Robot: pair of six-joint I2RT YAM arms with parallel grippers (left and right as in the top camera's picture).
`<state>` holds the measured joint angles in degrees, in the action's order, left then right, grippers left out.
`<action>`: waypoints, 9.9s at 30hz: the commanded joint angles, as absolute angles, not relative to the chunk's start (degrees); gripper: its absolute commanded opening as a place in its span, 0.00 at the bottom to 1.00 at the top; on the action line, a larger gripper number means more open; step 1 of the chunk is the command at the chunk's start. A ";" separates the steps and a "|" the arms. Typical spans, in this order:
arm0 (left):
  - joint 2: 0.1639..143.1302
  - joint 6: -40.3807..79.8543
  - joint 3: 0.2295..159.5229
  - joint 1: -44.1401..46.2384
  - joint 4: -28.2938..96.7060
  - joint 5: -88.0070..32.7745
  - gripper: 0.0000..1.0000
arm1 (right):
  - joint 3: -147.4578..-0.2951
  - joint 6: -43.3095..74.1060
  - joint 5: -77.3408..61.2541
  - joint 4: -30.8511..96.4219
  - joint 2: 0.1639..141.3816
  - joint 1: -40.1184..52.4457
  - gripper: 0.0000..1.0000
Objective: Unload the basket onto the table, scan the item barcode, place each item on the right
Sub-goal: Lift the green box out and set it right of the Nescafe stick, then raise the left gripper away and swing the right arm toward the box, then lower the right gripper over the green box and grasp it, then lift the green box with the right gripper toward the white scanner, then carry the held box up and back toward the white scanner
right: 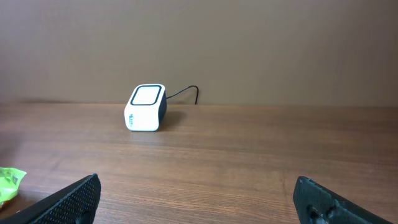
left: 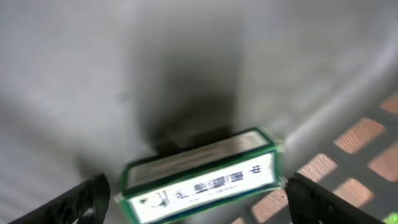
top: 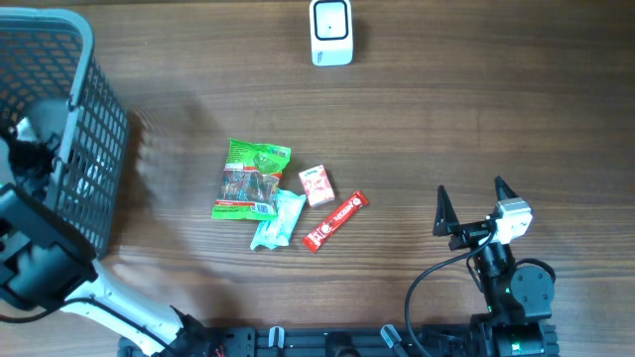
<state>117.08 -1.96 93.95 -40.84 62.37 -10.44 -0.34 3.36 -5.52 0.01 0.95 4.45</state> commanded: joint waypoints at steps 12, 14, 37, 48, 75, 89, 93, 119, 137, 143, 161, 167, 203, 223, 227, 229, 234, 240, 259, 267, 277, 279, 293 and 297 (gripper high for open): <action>117.45 -35.62 93.73 -37.23 62.39 -6.13 0.84 | -0.30 3.05 -4.93 -0.19 0.80 4.27 1.00; 117.47 -37.56 93.73 -37.23 62.57 -6.07 0.83 | -0.30 3.05 -4.93 -0.19 0.80 4.27 1.00; 122.93 -38.65 93.86 -37.71 60.75 -1.83 0.04 | -0.30 3.07 -4.93 -0.19 0.80 4.27 1.00; 105.75 -10.24 118.08 -37.50 62.00 -0.75 0.04 | -0.30 3.05 -4.93 -0.19 0.80 4.27 1.00; 108.92 31.03 69.10 31.99 17.10 -48.64 0.05 | -0.30 3.05 -4.93 -0.19 0.80 4.27 1.00; 119.98 28.73 69.12 35.73 10.85 -47.29 0.60 | -0.30 3.05 -4.93 -0.19 0.80 4.27 1.00; 117.36 28.71 71.07 34.98 10.83 -47.27 1.00 | -0.30 3.05 -4.93 -0.19 0.80 4.27 1.00; 90.65 19.27 73.93 10.55 46.13 -13.58 1.00 | -18.94 14.11 -5.98 8.78 8.62 4.27 1.00; 90.65 19.27 73.93 10.48 46.13 -13.58 1.00 | -78.48 14.11 -11.51 69.21 65.19 4.27 0.40; 90.65 19.27 73.93 10.48 46.13 -13.58 1.00 | -61.67 13.50 -20.69 62.65 72.79 4.32 0.41; 90.65 19.27 73.93 10.48 46.13 -13.58 1.00 | -45.15 15.18 -26.30 37.52 84.51 8.51 0.31; 90.65 19.27 73.93 10.48 46.13 -13.58 1.00 | -41.32 14.96 -25.28 30.61 84.66 9.54 0.31; 90.65 19.27 73.93 10.48 46.13 -13.58 1.00 | -36.01 20.99 -16.47 15.73 89.23 13.65 0.04; 90.65 19.27 73.93 10.48 46.13 -13.58 1.00 | -47.35 16.62 32.12 29.43 79.44 28.27 0.04; 90.65 19.27 73.93 10.48 46.13 -13.58 1.00 | -47.37 16.51 21.65 25.71 80.29 28.64 0.12; 90.65 19.25 73.93 10.48 46.13 -13.58 1.00 | -47.68 16.56 12.47 24.18 80.31 25.71 0.23; 90.65 19.27 73.93 10.48 46.13 -13.58 1.00 | -49.91 16.53 -3.60 24.75 80.38 13.69 0.47; 90.65 19.27 73.93 10.48 46.13 -13.58 1.00 | -49.89 16.53 -6.28 25.26 87.11 7.88 0.47; 90.65 19.27 73.93 10.48 46.13 -13.58 1.00 | -50.39 16.71 -5.13 18.00 96.90 7.81 0.46; 90.65 19.27 73.93 10.48 46.13 -13.58 1.00 | -51.88 16.95 -4.95 21.10 91.33 7.05 0.47; 90.65 19.27 73.93 10.48 46.13 -13.58 1.00 | -50.92 16.95 -2.50 20.75 95.92 7.05 0.39; 90.65 19.27 73.93 10.48 46.13 -13.58 1.00 | -50.92 16.97 -1.43 20.84 95.92 7.05 0.37; 90.65 19.27 73.93 10.48 46.13 -13.58 1.00 | -50.50 18.20 -4.95 22.09 97.54 7.27 0.34; 90.65 19.27 73.93 10.48 46.13 -13.58 1.00 | -50.24 18.24 -4.97 22.28 97.67 7.27 0.34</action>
<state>91.48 20.18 73.84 10.70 46.28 -13.74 -51.05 17.93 -3.66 22.06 96.44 7.29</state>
